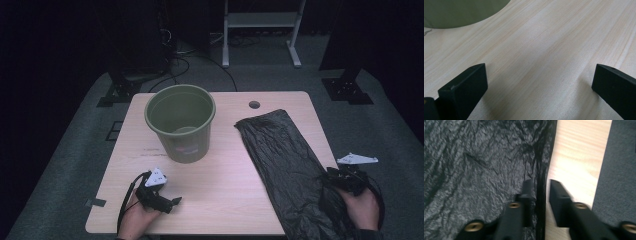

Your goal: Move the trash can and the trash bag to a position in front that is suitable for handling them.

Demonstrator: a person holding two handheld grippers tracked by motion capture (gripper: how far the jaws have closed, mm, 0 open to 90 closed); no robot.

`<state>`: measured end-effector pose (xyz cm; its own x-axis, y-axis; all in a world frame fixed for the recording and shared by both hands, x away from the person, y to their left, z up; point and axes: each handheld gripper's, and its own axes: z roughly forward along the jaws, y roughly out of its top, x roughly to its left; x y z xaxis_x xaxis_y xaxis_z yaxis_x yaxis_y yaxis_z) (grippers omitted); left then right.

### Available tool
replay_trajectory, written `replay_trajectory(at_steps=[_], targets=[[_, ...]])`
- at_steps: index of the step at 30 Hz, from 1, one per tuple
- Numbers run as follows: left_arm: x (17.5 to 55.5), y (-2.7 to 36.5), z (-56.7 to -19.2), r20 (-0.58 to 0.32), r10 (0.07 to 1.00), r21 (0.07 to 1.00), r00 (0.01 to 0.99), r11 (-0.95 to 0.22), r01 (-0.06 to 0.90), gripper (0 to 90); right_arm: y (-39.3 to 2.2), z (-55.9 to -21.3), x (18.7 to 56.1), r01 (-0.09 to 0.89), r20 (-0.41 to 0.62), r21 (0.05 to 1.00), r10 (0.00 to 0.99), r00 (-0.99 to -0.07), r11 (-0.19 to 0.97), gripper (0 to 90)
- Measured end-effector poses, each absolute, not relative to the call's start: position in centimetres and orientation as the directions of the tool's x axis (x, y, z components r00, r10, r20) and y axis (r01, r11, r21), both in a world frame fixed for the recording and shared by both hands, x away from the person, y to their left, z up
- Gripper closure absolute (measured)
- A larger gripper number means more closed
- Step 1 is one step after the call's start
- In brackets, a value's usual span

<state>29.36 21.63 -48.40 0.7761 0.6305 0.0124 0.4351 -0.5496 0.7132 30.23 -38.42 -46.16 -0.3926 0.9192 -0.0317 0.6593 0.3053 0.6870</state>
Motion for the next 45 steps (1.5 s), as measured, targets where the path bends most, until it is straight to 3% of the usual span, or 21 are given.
replay_trajectory(at_steps=[15, 21, 25, 45], targets=[[29.4, 21.6, -48.4, 0.013, 0.630, 0.713, 0.776, -0.550, 0.435, 0.0, -32.2, -44.6, 31.1, 0.593, 0.015, 0.721, 0.847, -0.531, 0.359, 35.3], [29.4, 21.6, -48.4, 0.013, 0.630, 0.713, 0.776, -0.550, 0.435, 0.0, -29.5, -45.5, 32.3, 0.602, -0.003, 0.699, 0.844, -0.536, 0.385, 17.8], [29.4, 21.6, -48.4, 0.013, 0.630, 0.713, 0.776, -0.550, 0.435, 0.0, -28.7, -46.6, 33.0, 0.611, 0.001, 0.691, 0.844, -0.537, 0.387, 10.7], [29.4, 22.1, -48.1, -0.011, 0.640, 0.717, 0.768, -0.530, 0.452, 0.0, -29.4, -48.7, 33.2, 0.578, 0.012, 0.729, 0.837, -0.547, 0.367, 10.4]])
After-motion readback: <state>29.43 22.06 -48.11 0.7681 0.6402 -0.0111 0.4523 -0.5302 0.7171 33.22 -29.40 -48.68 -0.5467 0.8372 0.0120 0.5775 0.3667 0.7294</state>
